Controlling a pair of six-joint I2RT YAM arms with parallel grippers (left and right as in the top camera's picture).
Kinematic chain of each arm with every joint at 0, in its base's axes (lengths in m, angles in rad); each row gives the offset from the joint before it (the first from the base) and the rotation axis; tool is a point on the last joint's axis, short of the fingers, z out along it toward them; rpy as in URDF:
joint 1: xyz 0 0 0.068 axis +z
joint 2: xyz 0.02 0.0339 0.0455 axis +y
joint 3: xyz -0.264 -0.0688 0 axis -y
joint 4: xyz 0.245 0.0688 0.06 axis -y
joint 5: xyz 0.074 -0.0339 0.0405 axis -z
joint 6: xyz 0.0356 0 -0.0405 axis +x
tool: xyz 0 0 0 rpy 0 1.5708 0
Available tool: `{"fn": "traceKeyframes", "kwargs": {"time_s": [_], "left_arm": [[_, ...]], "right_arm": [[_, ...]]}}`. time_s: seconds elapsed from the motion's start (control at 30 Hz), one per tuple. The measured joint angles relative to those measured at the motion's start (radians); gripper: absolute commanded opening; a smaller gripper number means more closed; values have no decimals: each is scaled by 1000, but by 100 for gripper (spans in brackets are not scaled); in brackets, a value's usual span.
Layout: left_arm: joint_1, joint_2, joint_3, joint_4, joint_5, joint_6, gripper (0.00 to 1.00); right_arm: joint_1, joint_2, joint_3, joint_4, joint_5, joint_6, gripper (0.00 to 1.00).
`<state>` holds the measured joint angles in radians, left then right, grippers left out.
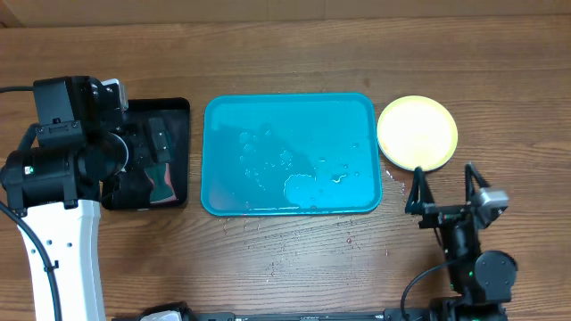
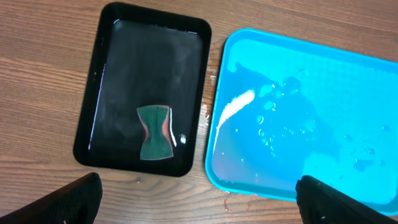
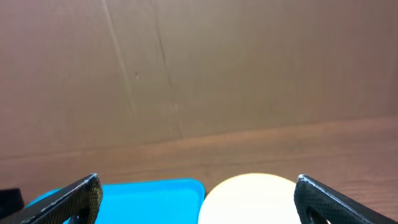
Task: Clean dirty plates on tray and stack at the side
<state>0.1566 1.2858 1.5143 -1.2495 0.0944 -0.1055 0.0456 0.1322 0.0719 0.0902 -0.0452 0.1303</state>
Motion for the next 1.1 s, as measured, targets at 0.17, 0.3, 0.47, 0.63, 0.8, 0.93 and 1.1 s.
{"fn": "traceKeyframes", "kwargs": {"time_s": [0.17, 0.3, 0.47, 0.63, 0.8, 0.93, 1.1], "left_arm": [[0, 0, 0, 0, 0, 0, 100], [0, 0, 0, 0, 0, 0, 100], [0, 0, 0, 0, 0, 0, 100], [0, 0, 0, 0, 0, 0, 100], [0, 0, 0, 0, 0, 0, 100], [0, 0, 0, 0, 0, 0, 100], [0, 0, 0, 0, 0, 0, 100]], "right_arm": [[0, -76, -52, -11, -3, 0, 100], [0, -104, -53, -69, -3, 0, 100], [0, -117, -53, -173, -4, 0, 100], [0, -117, -53, -173, -7, 0, 100], [0, -117, -53, -173, -8, 0, 100], [0, -117, -53, -173, -8, 0, 100], [0, -117, -53, -174, -9, 0, 100]]}}
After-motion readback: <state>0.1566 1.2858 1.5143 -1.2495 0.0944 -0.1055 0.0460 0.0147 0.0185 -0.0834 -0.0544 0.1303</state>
